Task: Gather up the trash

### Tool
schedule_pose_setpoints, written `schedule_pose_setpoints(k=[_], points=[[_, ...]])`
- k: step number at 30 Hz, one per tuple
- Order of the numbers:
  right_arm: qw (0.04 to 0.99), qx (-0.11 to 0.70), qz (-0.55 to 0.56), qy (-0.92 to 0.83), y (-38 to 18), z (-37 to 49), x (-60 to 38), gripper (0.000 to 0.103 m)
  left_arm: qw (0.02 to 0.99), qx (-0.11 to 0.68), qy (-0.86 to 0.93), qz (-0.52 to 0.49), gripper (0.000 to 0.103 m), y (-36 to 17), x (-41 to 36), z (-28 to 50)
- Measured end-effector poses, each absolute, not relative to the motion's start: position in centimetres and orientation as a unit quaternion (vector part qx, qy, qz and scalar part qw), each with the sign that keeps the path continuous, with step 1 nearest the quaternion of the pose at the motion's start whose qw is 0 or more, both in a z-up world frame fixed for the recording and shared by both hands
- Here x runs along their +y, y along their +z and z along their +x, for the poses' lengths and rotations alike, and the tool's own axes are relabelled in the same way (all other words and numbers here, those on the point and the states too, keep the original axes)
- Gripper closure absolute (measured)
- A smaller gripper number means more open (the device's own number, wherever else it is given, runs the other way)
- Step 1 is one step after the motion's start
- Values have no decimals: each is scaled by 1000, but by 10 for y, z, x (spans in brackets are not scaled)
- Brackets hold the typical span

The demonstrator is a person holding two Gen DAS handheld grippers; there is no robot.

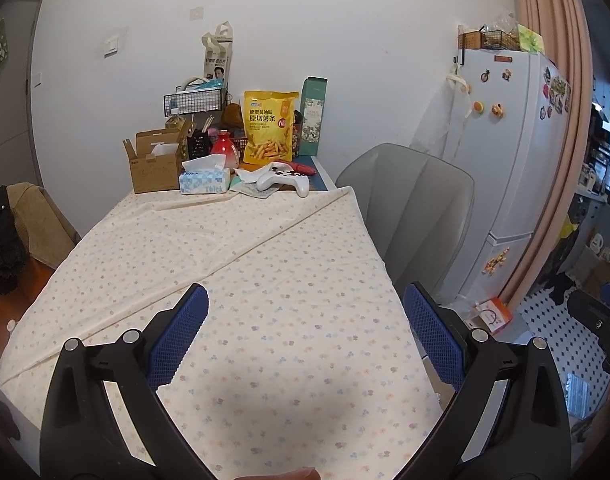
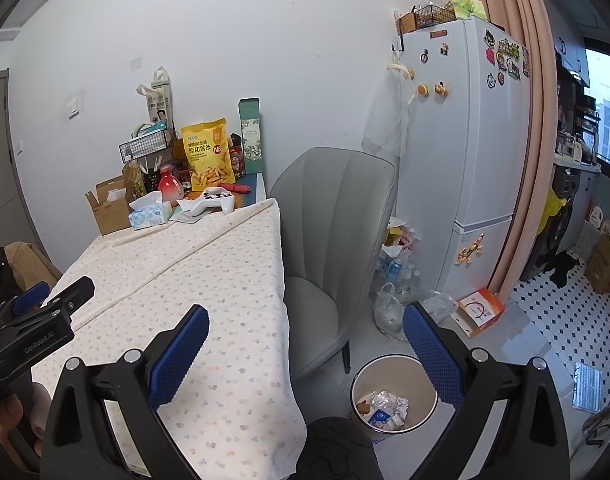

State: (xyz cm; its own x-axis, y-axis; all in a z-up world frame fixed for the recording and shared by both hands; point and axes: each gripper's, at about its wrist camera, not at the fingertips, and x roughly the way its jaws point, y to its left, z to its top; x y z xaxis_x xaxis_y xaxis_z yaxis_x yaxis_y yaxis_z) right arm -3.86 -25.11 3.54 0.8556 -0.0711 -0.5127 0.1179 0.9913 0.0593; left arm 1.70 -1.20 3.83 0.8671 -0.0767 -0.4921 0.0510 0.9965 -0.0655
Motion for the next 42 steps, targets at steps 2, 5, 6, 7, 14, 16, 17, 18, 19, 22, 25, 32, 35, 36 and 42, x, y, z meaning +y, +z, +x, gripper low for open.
schedule_pose_setpoints(k=[2, 5, 6, 7, 14, 16, 17, 18, 19, 22, 25, 32, 35, 36, 42], points=[[963, 263, 44, -49, 35, -39, -251, 8, 966, 255, -33, -24, 6, 38, -13, 16], [963, 262, 43, -50, 35, -39, -251, 8, 966, 256, -33, -25, 6, 38, -12, 16], [963, 262, 43, -50, 35, -39, -251, 8, 966, 256, -32, -25, 6, 38, -12, 16], [963, 262, 44, -49, 35, -39, -251, 8, 966, 256, -32, -25, 6, 38, -12, 16], [963, 264, 45, -41, 35, -38, -249, 8, 965, 258, -27, -28, 6, 36, -10, 16], [963, 264, 45, -40, 35, -38, -248, 8, 965, 258, -24, -29, 6, 35, -10, 16], [963, 264, 45, -39, 35, -38, -248, 8, 965, 258, -22, -29, 6, 35, -10, 16], [962, 265, 45, -38, 34, -38, -247, 8, 965, 259, -21, -29, 6, 35, -9, 17], [962, 266, 45, -37, 34, -37, -248, 8, 965, 258, -21, -29, 6, 35, -9, 17], [962, 267, 46, -35, 33, -37, -246, 8, 966, 257, -19, -27, 6, 35, -9, 16], [962, 269, 47, -31, 31, -36, -245, 8, 965, 259, -18, -28, 6, 33, -7, 16], [960, 276, 43, -25, 27, -32, -239, 8, 966, 255, -12, -32, 6, 32, 0, 13], [959, 280, 41, -25, 24, -30, -237, 8, 966, 257, -11, -24, 6, 29, -1, 14], [959, 281, 40, -25, 23, -30, -236, 8, 966, 259, -13, -25, 6, 27, -1, 14], [957, 285, 39, -30, 21, -28, -237, 8, 966, 258, -18, -26, 6, 25, -3, 14]])
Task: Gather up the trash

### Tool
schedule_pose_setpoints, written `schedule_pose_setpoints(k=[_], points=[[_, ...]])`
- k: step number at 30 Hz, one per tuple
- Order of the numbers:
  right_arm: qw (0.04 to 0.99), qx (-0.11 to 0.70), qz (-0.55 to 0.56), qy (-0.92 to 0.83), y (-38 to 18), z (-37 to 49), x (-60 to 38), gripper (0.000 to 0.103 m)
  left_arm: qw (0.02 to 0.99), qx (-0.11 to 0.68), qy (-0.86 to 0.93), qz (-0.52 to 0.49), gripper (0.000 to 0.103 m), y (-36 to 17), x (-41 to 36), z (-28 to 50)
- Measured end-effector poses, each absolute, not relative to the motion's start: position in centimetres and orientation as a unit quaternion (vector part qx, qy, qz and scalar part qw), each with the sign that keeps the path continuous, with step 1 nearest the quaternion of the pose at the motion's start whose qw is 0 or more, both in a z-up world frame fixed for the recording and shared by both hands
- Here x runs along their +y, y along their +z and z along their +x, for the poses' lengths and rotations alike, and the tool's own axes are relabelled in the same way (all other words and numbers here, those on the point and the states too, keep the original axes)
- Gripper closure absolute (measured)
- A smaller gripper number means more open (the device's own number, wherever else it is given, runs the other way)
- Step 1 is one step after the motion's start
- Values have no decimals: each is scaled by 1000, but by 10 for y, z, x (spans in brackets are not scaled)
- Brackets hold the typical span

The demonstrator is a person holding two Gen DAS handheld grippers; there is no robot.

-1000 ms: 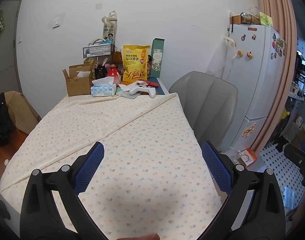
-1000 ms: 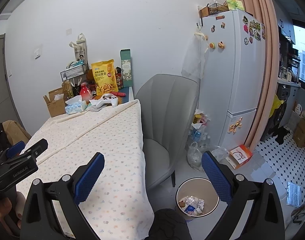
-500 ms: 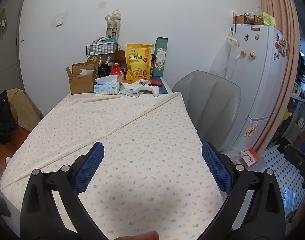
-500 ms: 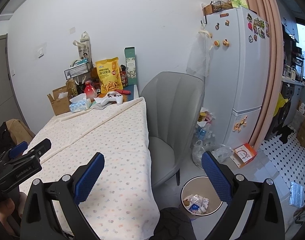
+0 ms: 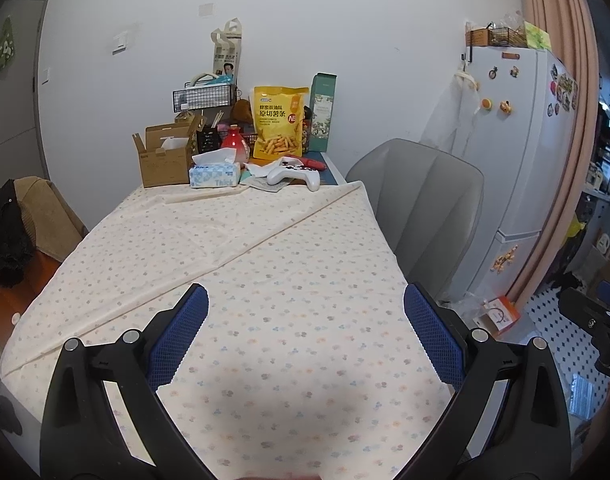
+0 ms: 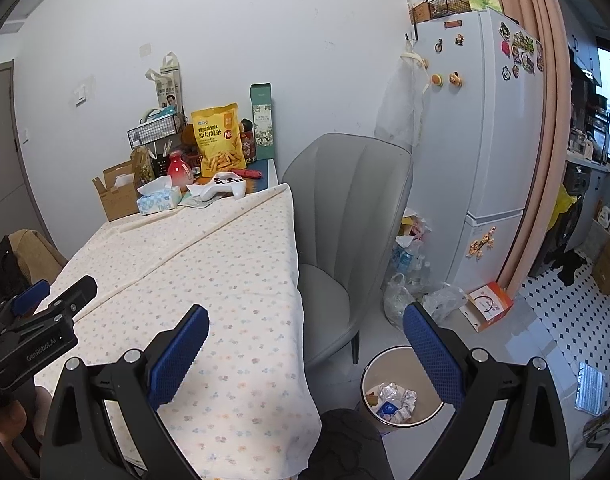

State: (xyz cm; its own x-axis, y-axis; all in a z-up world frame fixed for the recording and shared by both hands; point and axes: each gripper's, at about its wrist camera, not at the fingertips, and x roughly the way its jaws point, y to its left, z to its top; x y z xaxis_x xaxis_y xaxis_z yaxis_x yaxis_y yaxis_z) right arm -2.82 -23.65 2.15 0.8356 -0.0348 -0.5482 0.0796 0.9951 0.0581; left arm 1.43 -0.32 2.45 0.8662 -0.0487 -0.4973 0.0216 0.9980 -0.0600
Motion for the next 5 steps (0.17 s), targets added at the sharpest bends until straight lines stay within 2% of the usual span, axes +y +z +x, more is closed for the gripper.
schedule_pose_setpoints(k=[5], points=[[957, 287, 27, -34, 20, -27, -231, 8, 964, 263, -20, -32, 6, 20, 0, 17]])
